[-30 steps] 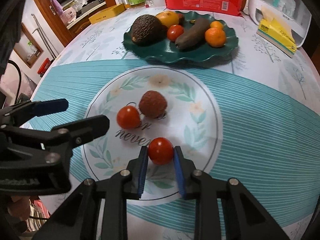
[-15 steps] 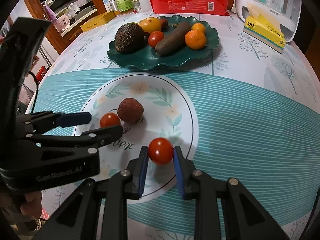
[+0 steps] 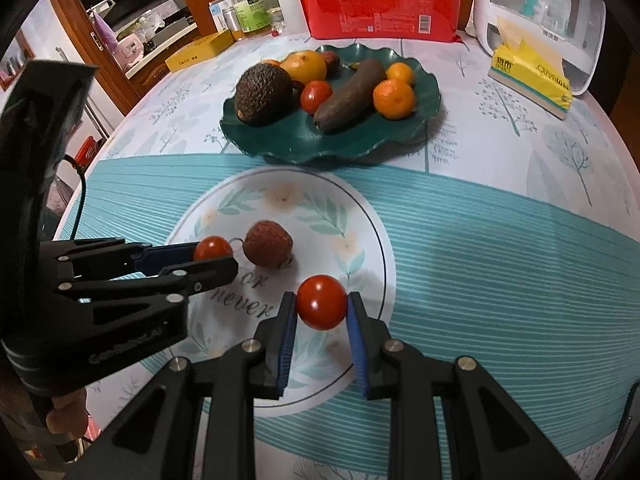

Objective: Organize fruits
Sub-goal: 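Grasp a cherry tomato with the left tool while the right tool grasps another tomato, then place both cherry tomatoes on the green plate and open both tools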

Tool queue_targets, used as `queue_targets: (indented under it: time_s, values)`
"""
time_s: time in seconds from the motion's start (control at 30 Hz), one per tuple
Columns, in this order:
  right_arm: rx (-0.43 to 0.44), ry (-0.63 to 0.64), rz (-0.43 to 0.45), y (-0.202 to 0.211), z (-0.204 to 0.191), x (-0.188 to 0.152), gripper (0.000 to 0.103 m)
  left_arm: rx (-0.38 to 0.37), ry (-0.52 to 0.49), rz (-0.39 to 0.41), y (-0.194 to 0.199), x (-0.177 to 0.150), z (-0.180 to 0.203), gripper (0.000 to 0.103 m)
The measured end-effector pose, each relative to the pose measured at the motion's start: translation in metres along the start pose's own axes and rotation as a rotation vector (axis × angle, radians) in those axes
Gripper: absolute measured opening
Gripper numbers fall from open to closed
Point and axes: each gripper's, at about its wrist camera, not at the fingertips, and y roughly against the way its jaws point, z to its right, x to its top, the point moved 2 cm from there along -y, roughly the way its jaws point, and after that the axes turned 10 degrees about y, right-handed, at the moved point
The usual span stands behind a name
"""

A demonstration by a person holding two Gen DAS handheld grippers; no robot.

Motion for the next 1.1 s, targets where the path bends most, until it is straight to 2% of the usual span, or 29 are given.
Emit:
queue_targets:
  time_s: [0.23, 0.43, 0.7, 0.9, 1.1]
  values:
    - [0.017, 0.003, 0.056, 0.035, 0.003, 0.031, 0.025, 0.006, -0.037, 0.100, 0.058, 0.030, 0.003, 0.026]
    - [-0.026, 0.075, 0.171, 0.086, 0.003, 0.086, 0.025, 0.015, -0.067, 0.219, 0.115, 0.067, 0.010, 0.026]
    - [-0.111, 0.130, 0.334, 0.145, 0.014, 0.167, 0.025, 0.064, -0.089, 0.351, 0.158, 0.113, 0.024, 0.026]
    - [-0.113, 0.095, 0.352, 0.138, 0.032, 0.208, 0.025, 0.081, -0.064, 0.366, 0.153, 0.137, 0.027, 0.026]
    - [-0.092, 0.071, 0.284, 0.088, 0.047, 0.225, 0.025, 0.094, -0.026, 0.299, 0.106, 0.147, 0.022, 0.026]
